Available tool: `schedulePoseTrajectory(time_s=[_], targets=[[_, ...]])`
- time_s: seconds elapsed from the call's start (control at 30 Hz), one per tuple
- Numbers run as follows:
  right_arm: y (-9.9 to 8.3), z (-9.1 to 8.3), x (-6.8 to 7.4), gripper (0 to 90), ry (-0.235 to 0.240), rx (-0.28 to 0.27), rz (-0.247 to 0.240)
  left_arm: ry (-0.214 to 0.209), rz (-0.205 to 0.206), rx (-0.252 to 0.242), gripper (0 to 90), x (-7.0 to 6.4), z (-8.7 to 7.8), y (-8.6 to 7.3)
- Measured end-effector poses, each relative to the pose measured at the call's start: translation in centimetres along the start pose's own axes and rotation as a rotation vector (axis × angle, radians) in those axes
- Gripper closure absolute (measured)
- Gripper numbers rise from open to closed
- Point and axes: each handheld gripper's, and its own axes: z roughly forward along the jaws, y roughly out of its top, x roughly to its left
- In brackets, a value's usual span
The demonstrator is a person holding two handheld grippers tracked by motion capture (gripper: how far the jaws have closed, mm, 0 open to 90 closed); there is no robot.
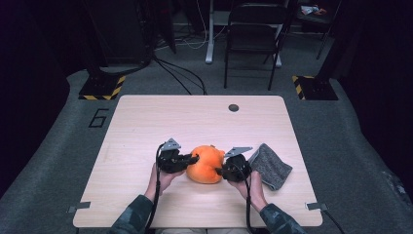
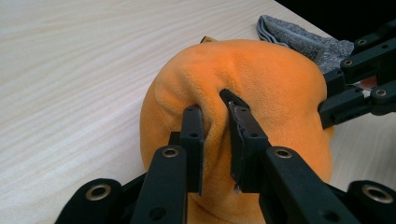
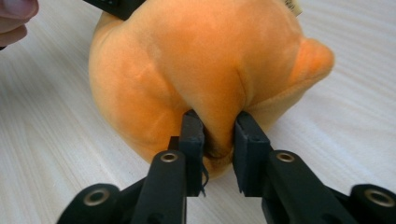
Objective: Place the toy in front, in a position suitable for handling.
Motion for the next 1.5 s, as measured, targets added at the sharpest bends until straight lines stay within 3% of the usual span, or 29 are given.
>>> schedulePoseTrajectory(time_s=[0.27, 0.4, 0.5, 0.63, 0.8, 0.87, 0.93, 1.1, 1.17, 1.23, 1.33, 1.37, 1.43, 1.47, 1.5], targets=[[1.7, -2.8, -0.7, 78.6, -0.044, -0.048, -0.036, -0.024, 0.010, -0.047, 78.4, -1.8, -1.5, 1.0], [2.4, -3.6, -1.0, 78.7, -0.059, -0.033, -0.069, -0.021, 0.030, -0.042, 78.6, -2.9, -1.8, 1.2], [2.7, -3.7, -1.2, 78.8, -0.067, -0.032, -0.087, -0.029, 0.022, -0.033, 78.6, -3.3, -1.8, 1.1], [3.2, -3.1, -1.8, 78.8, -0.080, -0.003, -0.116, -0.033, 0.017, -0.019, 78.6, -3.7, -1.6, 0.9], [3.2, -1.1, -2.6, 78.3, -0.090, 0.047, -0.139, -0.026, 0.014, 0.047, 78.6, -3.7, -0.2, -0.2], [2.8, 0.0, -2.8, 77.9, -0.095, 0.065, -0.127, -0.045, -0.017, 0.050, 78.5, -3.1, 0.6, -1.1], [2.5, 0.3, -3.1, 76.5, -0.093, 0.058, -0.117, -0.034, 0.003, 0.051, 77.8, -3.2, 0.5, -0.9], [2.4, 0.0, -3.3, 74.9, -0.096, 0.061, -0.128, -0.048, 0.007, 0.054, 68.6, -3.0, 0.2, -0.5], [2.4, 0.0, -3.4, 74.5, -0.094, 0.057, -0.127, -0.034, 0.014, 0.059, 53.5, -2.7, -0.3, 0.1], [2.4, -0.1, -3.5, 72.9, -0.087, 0.054, -0.128, -0.020, 0.000, 0.027, 43.4, -2.2, -0.9, 0.5], [2.5, -0.2, -3.4, 70.7, -0.091, 0.054, -0.140, 0.004, -0.015, -0.010, 37.7, -1.2, -1.4, 1.3], [2.5, -0.4, -3.3, 66.2, -0.100, 0.050, -0.141, 0.025, -0.017, -0.024, 34.4, -0.2, -1.3, 1.7], [2.5, -0.6, -3.3, 61.5, -0.100, 0.045, -0.140, 0.033, -0.028, -0.028, 33.5, 0.1, -1.2, 1.9], [2.6, -1.1, -3.5, 46.6, -0.097, 0.032, -0.110, 0.051, -0.030, -0.029, 32.1, 0.9, -0.8, 2.1], [2.6, -1.1, -3.5, 46.6, -0.097, 0.032, -0.110, 0.051, -0.030, -0.029, 32.0, 0.9, -0.8, 2.1]])
